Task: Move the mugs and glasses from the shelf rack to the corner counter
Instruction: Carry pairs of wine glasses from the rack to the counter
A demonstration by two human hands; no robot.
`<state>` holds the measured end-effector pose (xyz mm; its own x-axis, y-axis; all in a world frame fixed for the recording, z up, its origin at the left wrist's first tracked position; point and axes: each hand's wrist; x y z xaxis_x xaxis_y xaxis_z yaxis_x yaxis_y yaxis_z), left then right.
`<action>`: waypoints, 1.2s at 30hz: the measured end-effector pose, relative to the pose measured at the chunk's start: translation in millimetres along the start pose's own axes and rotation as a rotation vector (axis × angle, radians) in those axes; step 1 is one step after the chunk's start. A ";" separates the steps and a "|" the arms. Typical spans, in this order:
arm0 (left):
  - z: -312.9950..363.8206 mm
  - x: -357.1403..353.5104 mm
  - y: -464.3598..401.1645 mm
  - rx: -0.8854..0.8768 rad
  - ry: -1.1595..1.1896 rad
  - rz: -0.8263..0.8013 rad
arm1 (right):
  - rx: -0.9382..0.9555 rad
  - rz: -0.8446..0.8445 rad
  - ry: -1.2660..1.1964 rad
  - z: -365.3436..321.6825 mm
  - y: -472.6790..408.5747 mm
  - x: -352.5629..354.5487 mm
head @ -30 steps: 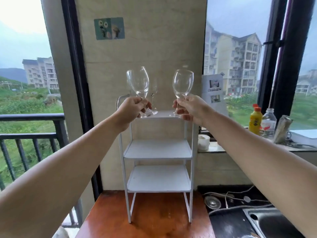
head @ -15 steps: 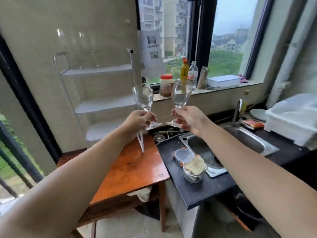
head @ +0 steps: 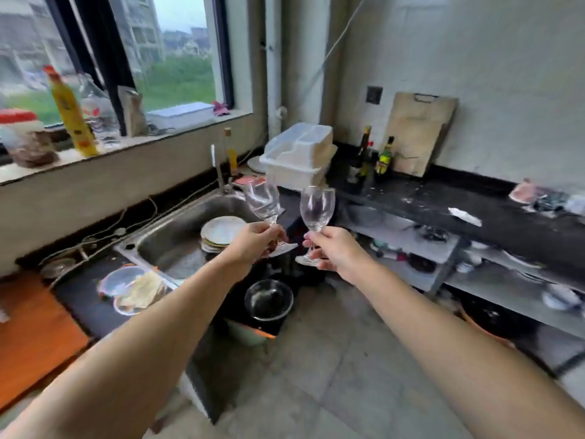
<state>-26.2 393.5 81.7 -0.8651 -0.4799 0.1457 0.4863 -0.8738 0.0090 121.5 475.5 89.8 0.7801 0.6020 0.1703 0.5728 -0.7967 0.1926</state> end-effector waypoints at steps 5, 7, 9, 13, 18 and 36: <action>-1.6 -156.1 -33.9 0.018 0.042 -0.227 | -0.075 0.202 0.018 47.2 7.4 145.4; -3.1 -212.5 -42.8 0.032 0.017 -0.286 | -0.105 0.286 0.010 66.8 10.8 200.0; -6.2 -254.3 -51.0 0.047 -0.022 -0.339 | -0.137 0.347 0.004 83.4 13.9 241.6; -17.5 -330.8 -74.1 0.079 -0.028 -0.463 | -0.193 0.466 -0.047 114.1 15.3 311.5; -27.3 -415.7 -123.3 0.102 -0.079 -0.646 | -0.242 0.572 -0.091 139.6 1.2 384.7; 16.4 -699.6 -347.1 0.082 -0.244 -1.019 | -0.397 0.955 -0.204 182.0 -132.2 656.7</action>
<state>412.2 1033.9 -7.1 -0.8258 0.5161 0.2273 -0.4428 -0.8431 0.3052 603.9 966.5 0.3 0.9125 -0.3161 0.2597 -0.3967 -0.8387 0.3730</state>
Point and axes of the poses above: each hand's wrist, its own y-axis away from the middle knuckle, its own x-axis out of the back of the hand, z = x × y, and after that the axes turned 4 degrees about y, right-handed
